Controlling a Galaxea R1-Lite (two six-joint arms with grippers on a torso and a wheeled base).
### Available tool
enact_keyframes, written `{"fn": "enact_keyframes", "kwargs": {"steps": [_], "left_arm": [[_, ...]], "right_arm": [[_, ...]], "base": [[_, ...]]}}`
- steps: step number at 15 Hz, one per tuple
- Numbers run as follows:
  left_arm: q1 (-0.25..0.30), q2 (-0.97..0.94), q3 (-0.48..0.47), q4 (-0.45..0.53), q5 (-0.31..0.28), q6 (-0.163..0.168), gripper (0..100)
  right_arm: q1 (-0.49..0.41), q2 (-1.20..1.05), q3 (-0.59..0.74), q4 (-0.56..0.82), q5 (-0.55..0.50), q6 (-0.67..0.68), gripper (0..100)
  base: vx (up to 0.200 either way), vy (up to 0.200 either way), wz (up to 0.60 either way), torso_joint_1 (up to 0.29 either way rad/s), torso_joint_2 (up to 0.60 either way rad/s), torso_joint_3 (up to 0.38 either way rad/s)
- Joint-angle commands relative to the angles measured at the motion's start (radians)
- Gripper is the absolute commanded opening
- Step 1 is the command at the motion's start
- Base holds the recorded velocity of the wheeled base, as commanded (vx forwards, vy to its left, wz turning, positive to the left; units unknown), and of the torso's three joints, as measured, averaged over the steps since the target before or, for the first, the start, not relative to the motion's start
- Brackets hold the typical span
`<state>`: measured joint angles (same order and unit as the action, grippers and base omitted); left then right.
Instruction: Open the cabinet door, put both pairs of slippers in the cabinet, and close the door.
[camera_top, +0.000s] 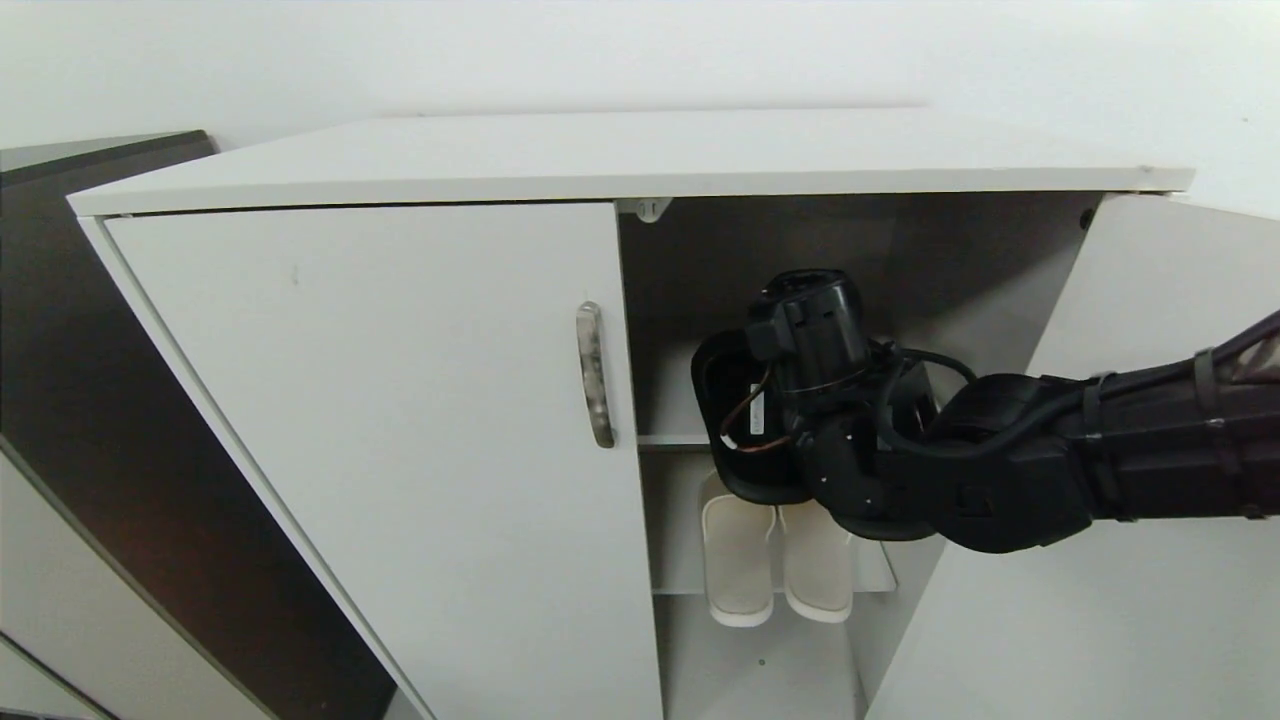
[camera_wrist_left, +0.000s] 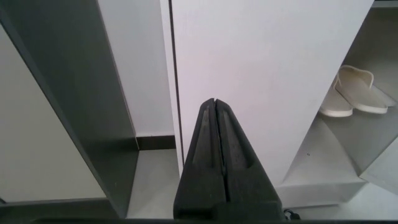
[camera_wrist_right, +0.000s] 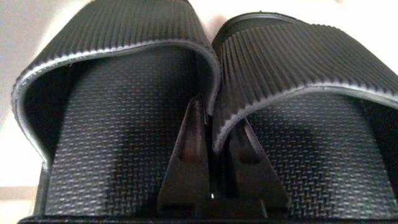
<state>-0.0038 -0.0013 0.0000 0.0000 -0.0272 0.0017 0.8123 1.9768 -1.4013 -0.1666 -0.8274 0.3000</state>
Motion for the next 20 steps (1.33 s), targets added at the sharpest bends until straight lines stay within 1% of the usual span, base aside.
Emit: {"fn": "enact_keyframes", "kwargs": {"steps": [1, 7, 10, 12, 13, 17, 20], "left_arm": [[0.001, 0.001, 0.0, 0.0, 0.0, 0.0, 0], [0.001, 0.001, 0.0, 0.0, 0.0, -0.002, 0], [0.001, 0.001, 0.0, 0.0, 0.0, -0.002, 0], [0.001, 0.001, 0.0, 0.0, 0.0, -0.002, 0], [0.001, 0.001, 0.0, 0.0, 0.0, -0.002, 0], [0.001, 0.001, 0.0, 0.0, 0.0, -0.002, 0], [0.001, 0.001, 0.0, 0.0, 0.0, -0.002, 0]], "right_arm": [[-0.021, 0.043, -0.039, -0.001, 0.014, -0.009, 0], [-0.073, 0.123, -0.206, -0.001, 0.108, -0.068, 0], [-0.093, 0.14, -0.275, 0.038, 0.11, -0.093, 0], [-0.098, 0.146, -0.282, 0.052, 0.11, -0.093, 0], [-0.098, 0.148, -0.282, 0.052, 0.11, -0.091, 100], [-0.096, 0.148, -0.255, 0.052, 0.11, -0.088, 100], [-0.062, 0.045, -0.153, 0.045, 0.1, -0.087, 100]], "base": [[0.0, 0.0, 0.0, 0.0, 0.0, 0.0], [0.0, 0.0, 0.0, 0.0, 0.0, 0.0], [0.0, 0.0, 0.0, 0.0, 0.0, 0.0], [0.0, 0.0, 0.0, 0.0, 0.0, 0.0], [0.0, 0.0, 0.0, 0.0, 0.0, 0.0], [0.0, 0.0, 0.0, 0.0, 0.0, 0.0], [0.0, 0.0, 0.0, 0.0, 0.0, 0.0]]}}
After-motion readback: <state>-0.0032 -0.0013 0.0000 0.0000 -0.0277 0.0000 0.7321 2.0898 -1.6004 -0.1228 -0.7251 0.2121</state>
